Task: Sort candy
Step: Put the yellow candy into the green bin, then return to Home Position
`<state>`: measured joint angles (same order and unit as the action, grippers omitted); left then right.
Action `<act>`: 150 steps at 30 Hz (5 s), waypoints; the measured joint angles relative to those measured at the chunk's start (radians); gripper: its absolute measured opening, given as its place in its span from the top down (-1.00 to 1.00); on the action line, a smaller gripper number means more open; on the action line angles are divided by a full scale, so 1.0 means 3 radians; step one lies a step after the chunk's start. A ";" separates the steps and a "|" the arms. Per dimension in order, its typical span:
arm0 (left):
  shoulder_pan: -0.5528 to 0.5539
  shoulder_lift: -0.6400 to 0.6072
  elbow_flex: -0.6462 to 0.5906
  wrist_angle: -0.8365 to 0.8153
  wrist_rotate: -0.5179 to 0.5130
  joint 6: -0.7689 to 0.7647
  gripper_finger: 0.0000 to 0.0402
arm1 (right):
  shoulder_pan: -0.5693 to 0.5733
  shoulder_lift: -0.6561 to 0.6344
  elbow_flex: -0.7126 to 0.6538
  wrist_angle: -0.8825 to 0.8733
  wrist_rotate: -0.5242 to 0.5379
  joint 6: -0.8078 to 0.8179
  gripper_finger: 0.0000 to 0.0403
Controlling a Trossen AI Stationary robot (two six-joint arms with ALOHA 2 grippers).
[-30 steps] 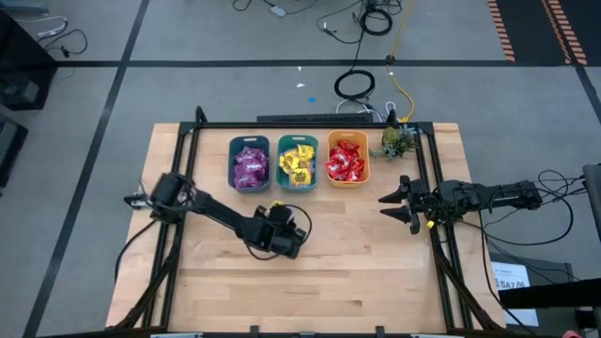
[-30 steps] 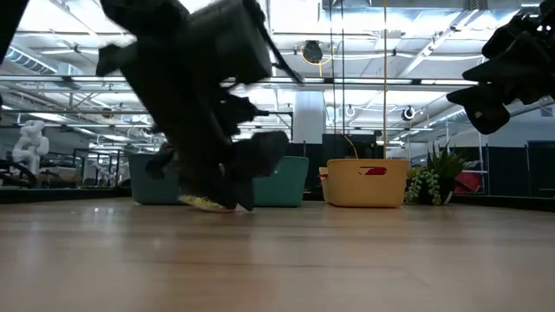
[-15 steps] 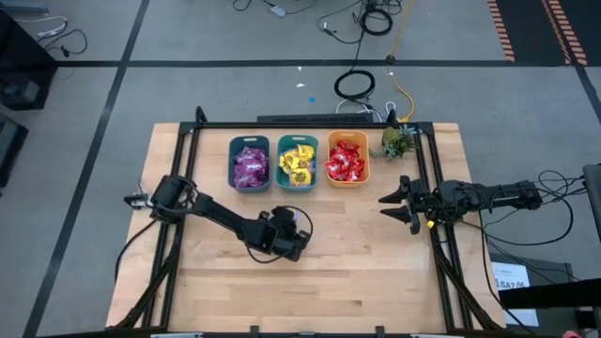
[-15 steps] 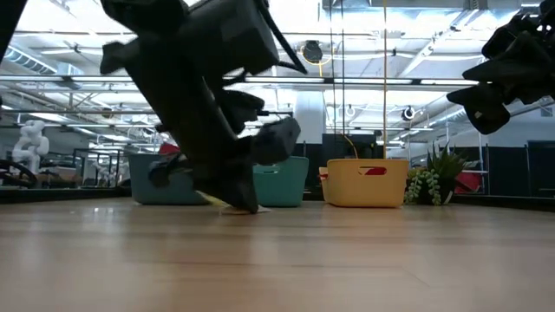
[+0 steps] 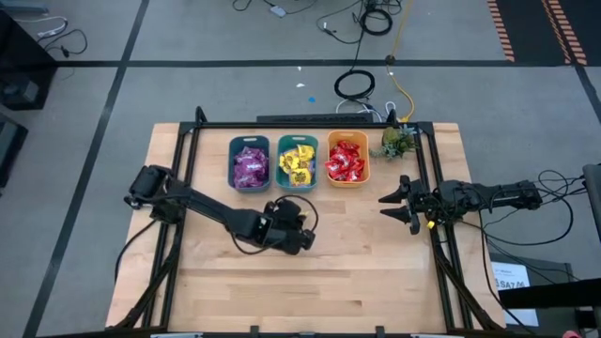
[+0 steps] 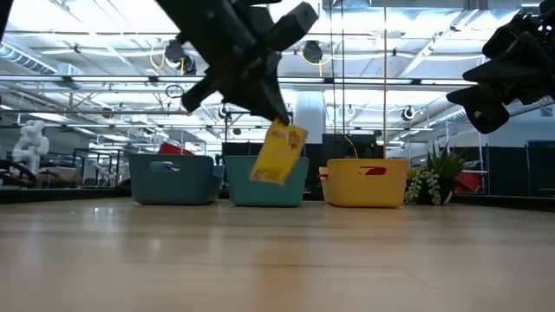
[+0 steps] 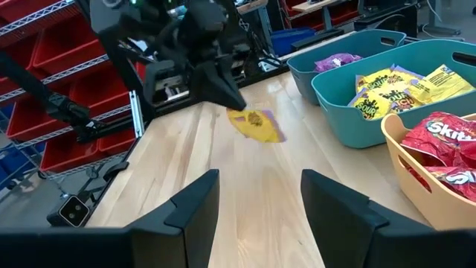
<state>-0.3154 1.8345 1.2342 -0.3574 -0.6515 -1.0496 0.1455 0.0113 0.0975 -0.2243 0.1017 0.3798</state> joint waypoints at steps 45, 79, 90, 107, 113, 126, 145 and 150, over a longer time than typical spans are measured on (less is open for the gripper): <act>0.1919 -0.0350 0.0651 -0.0773 0.0799 0.2162 0.58 | -0.0001 0.0000 -0.0001 -0.0040 0.0436 0.0101 0.09; 0.1161 -0.2131 -0.0405 -0.0243 0.1740 0.2885 0.57 | -0.0001 0.0000 0.0000 -0.0039 0.0439 0.0703 0.09; 0.1525 -0.3826 -0.3049 0.2063 0.2913 0.2833 0.57 | 0.0000 0.0001 0.0000 -0.0025 0.0426 0.0704 0.09; 0.1163 -0.4259 -0.4089 0.3368 0.2238 0.2575 0.58 | 0.0000 0.0001 0.0003 0.0336 0.0445 0.0706 0.09; 0.1275 -0.4968 -0.4090 0.2679 0.2610 0.2624 0.58 | 0.0000 0.0001 0.0003 0.0339 0.0445 0.0704 0.09; 0.1486 -0.6113 -0.4093 0.1377 0.2539 0.2628 0.58 | 0.0003 0.0002 0.0001 0.0316 0.0403 0.0854 0.09; 0.1487 -0.5917 -0.4093 0.1246 0.2213 0.2827 0.58 | 0.0000 0.0009 0.0001 0.0217 0.0626 0.0537 0.09; 0.1487 -0.5917 -0.4094 0.1246 0.2215 0.2827 0.58 | -0.0053 0.0009 0.0001 0.0228 0.0788 0.0603 0.09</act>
<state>0.1307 0.0593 0.0059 0.0164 0.0132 -0.2016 0.1295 0.0139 0.0978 -0.1560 0.3381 0.5606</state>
